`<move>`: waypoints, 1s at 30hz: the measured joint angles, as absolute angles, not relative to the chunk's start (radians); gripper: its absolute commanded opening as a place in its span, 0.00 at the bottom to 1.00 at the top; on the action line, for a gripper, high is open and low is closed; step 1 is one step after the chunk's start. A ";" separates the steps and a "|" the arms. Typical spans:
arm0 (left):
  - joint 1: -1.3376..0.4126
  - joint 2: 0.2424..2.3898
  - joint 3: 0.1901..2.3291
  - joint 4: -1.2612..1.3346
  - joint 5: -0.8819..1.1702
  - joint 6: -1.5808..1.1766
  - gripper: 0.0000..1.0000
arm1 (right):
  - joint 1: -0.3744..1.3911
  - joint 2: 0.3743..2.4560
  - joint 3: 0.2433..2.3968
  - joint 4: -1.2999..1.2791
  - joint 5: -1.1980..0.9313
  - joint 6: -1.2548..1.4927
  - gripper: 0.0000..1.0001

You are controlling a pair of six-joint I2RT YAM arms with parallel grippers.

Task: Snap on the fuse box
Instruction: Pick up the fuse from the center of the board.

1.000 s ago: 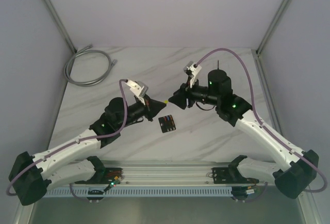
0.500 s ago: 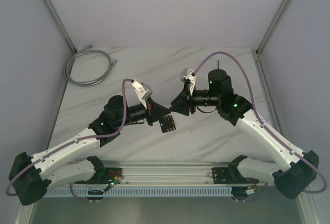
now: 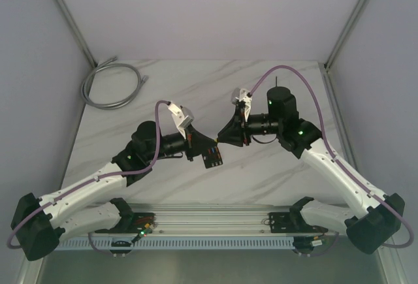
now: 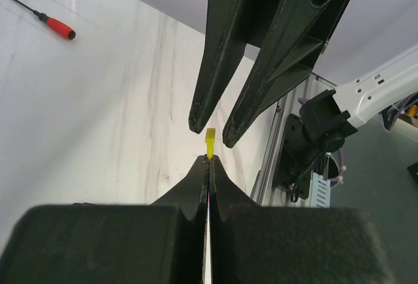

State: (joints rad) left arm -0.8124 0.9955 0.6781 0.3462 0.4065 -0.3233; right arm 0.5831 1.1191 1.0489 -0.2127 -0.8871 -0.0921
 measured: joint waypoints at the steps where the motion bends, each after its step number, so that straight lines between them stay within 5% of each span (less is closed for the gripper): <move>1: -0.812 0.995 0.678 0.347 0.408 -0.324 0.00 | 0.583 1.119 1.049 -0.213 -0.894 -0.095 0.28; 19: -0.813 0.995 0.678 0.363 0.441 -0.344 0.00 | 0.582 1.123 1.049 -0.220 -0.957 -0.124 0.20; 26: -0.813 0.995 0.678 0.364 0.442 -0.350 0.00 | 0.580 1.124 1.049 -0.221 -0.968 -0.139 0.00; 30: -0.813 0.995 0.677 0.364 0.438 -0.354 0.09 | 0.579 1.124 1.049 -0.223 -0.969 -0.144 0.00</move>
